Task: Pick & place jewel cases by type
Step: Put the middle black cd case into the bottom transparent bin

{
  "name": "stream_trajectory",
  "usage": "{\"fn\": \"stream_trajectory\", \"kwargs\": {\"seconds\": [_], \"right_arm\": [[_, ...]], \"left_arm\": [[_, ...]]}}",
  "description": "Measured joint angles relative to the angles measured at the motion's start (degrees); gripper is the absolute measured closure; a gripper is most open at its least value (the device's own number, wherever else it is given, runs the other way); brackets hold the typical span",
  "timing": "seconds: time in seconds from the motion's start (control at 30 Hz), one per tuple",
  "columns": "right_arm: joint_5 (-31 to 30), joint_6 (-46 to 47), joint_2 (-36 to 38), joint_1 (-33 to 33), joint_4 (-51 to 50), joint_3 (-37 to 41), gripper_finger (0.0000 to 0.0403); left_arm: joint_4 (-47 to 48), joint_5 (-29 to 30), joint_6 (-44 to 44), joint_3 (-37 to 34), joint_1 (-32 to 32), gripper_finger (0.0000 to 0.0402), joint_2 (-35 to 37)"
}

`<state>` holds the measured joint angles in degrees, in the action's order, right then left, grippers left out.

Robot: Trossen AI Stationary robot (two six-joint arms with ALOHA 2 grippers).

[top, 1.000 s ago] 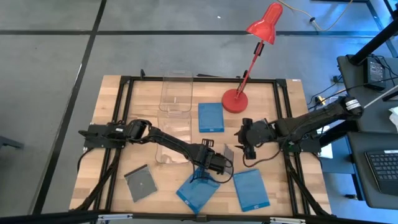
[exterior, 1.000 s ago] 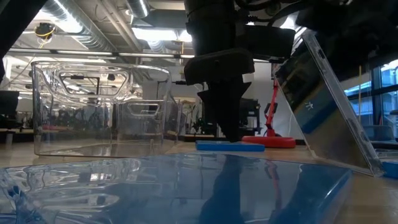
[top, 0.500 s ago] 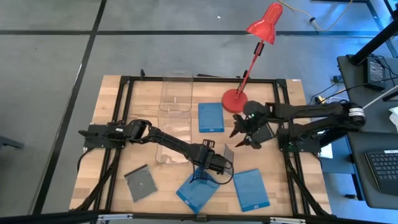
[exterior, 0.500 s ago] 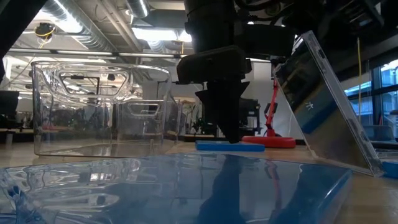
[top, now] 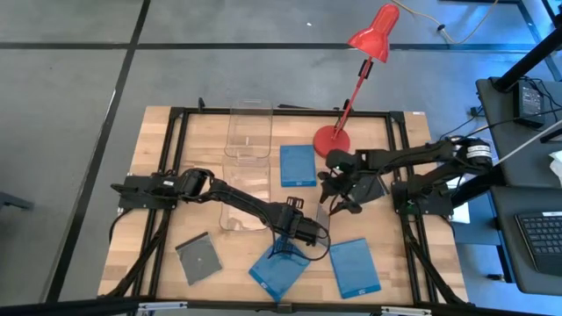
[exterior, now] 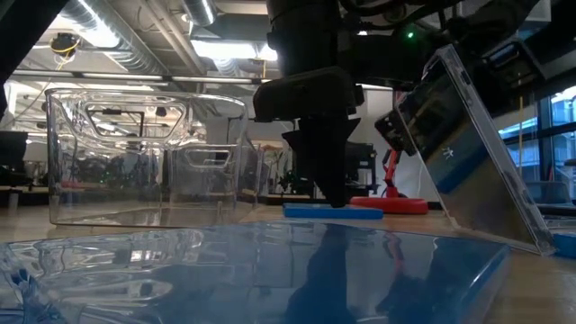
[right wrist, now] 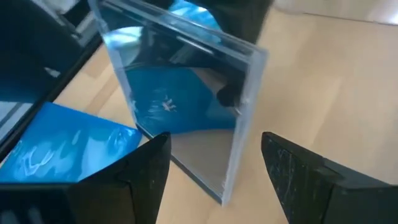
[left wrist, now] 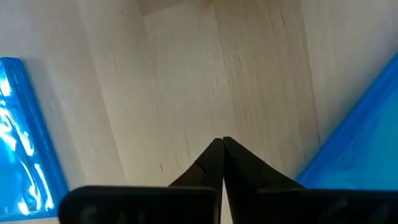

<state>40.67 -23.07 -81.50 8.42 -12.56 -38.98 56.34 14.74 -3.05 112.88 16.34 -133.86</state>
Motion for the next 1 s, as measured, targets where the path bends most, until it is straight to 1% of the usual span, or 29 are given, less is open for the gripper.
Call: {"fn": "stream_trajectory", "kwargs": {"seconds": [0.1,0.17,0.23,0.4,0.53,0.67,1.0], "right_arm": [[0.5,-2.6,-1.7,0.0,0.6,0.0,0.0148],[1.1,-2.8,-2.8,0.0,1.2,0.0,0.0148],[3.0,-2.8,-3.9,0.0,1.9,0.0,0.0148],[5.1,-2.5,-7.2,0.0,3.7,0.0,0.0148],[10.7,-2.3,-9.2,0.0,4.2,0.0,0.0154],[12.9,-1.3,-9.7,0.0,4.8,0.0,0.0179],[13.5,-1.6,-9.7,0.0,4.7,0.0,0.0278]], "left_arm": [[0.0,-2.0,0.0,0.0,0.0,0.0398,0.0],[0.2,-2.9,0.8,0.0,0.0,0.0398,0.0],[0.2,-3.0,1.7,0.0,-0.1,0.0398,0.0],[0.2,-3.4,2.3,0.0,-0.9,0.0398,0.0],[0.3,-4.6,2.6,0.0,-1.5,0.0398,0.0],[0.3,-4.6,4.5,0.0,-1.5,0.0398,0.0],[0.6,-4.6,5.4,0.0,-1.6,0.0398,0.0]]}}
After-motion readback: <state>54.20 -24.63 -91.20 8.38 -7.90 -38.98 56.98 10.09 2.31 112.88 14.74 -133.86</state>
